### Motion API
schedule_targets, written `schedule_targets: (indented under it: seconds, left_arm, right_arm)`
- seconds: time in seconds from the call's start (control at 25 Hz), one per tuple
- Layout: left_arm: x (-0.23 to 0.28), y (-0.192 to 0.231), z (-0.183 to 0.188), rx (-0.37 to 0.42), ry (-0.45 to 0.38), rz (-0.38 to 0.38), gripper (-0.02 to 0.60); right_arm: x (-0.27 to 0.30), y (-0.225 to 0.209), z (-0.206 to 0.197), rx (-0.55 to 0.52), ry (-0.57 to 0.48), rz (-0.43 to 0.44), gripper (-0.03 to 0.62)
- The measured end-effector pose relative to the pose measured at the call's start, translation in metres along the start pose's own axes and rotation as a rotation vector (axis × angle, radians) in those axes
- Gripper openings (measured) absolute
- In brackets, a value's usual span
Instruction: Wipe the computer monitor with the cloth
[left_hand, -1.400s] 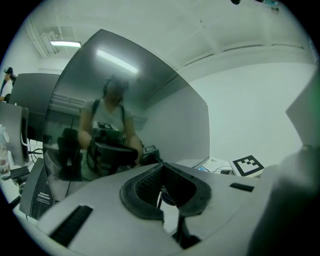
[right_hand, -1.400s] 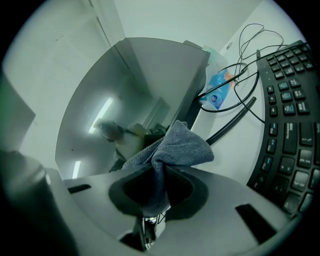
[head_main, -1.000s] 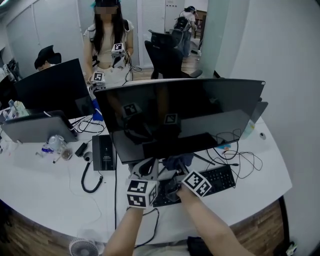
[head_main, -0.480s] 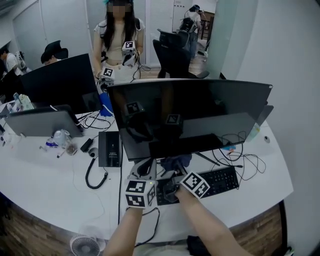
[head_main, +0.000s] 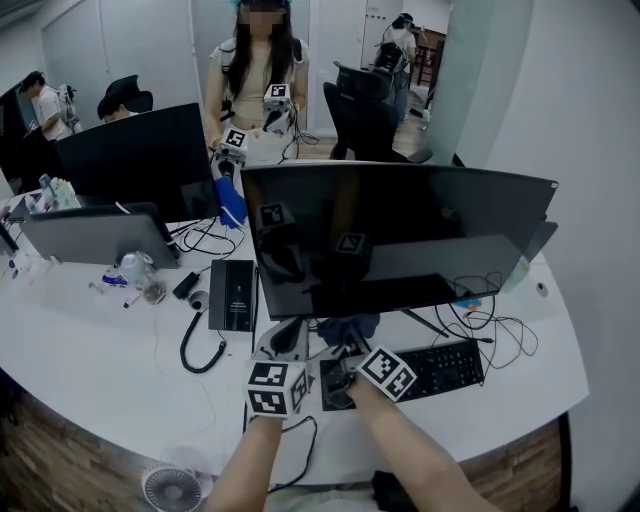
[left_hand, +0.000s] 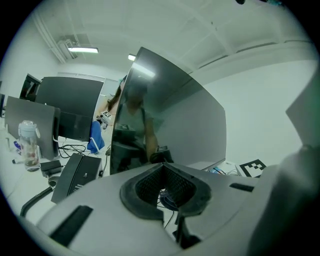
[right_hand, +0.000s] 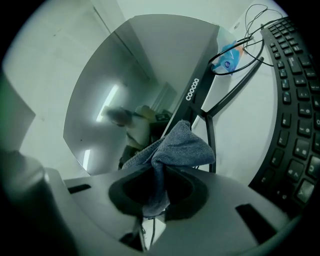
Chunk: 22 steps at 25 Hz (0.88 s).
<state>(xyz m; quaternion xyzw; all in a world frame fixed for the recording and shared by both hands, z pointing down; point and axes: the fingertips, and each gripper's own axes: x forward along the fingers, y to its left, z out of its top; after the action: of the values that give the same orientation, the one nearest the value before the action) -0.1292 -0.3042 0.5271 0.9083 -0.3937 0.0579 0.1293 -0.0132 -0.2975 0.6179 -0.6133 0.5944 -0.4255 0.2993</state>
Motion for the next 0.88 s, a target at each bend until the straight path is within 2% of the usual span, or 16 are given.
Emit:
schedule_targets:
  seconds: [0.56,0.88]
  left_arm:
    - [-0.023,0.036,-0.003,-0.025,-0.006,0.082,0.008]
    - [-0.029,0.045,-0.001,-0.025,-0.011,0.104,0.008]
  right_arm:
    - [0.017,0.021,-0.043,-0.011,0.096,0.037,0.057]
    - [0.022,0.030,-0.058,-0.019,0.141,0.055,0.057]
